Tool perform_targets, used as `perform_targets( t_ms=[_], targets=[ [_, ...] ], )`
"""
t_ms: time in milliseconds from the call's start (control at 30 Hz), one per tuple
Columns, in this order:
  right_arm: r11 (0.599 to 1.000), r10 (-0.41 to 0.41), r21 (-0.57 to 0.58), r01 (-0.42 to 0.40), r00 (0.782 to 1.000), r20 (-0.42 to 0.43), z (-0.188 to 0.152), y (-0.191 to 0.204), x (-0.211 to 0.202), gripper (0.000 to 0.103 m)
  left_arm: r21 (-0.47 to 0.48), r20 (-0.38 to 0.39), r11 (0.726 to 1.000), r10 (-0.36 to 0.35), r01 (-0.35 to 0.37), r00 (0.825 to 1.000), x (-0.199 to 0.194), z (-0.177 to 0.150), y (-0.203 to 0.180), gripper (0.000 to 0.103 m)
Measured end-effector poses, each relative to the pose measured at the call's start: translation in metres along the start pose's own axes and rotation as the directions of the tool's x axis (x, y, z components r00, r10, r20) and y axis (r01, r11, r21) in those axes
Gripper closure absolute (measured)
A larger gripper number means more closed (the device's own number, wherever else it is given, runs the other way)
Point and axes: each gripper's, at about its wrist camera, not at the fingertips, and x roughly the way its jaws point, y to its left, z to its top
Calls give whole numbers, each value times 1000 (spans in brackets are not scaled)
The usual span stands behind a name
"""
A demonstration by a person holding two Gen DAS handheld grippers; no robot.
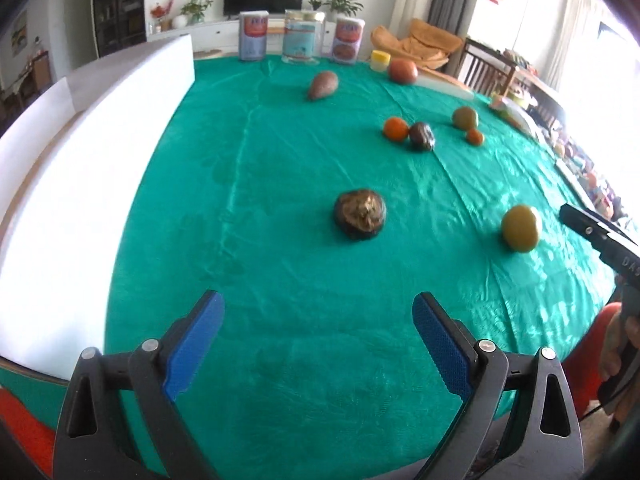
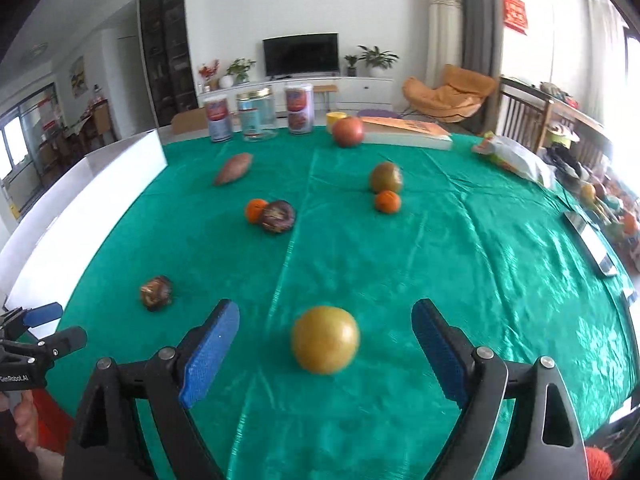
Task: Organize fruits
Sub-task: 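Move both open grippers back over the table toward the dark round fruit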
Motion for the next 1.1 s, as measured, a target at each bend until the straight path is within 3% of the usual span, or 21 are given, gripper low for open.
perform_targets(
  t_ms=[100, 167, 267, 467, 600, 1100],
  targets=[
    [997, -29, 67, 31, 999, -33, -22, -24, 6, 15, 24, -26, 998, 54, -53, 998, 18, -12, -5, 7],
    [996, -16, 83, 23, 997, -77, -28, -31, 11, 15, 37, 6, 995, 97, -97, 995, 21, -11, -6, 7],
    [995, -22, 94, 32, 994, -105, -31, -34, 15, 15, 24, 17, 994, 106, -106, 994, 26, -9, -1, 1],
    [998, -41, 33, 46, 987, -154, -49, -16, 34, 15, 16, 25, 994, 112, -112, 993, 28, -9, 1, 0],
    [997, -81, -2, 82, 985, -155, -52, -8, 37, 15, 22, 31, 994, 105, -106, 994, 28, -9, 1, 0],
    [994, -103, 6, 105, 984, -146, -53, -7, 37, 8, 24, 42, 994, 104, -105, 994, 27, -10, 0, 1]
  ],
)
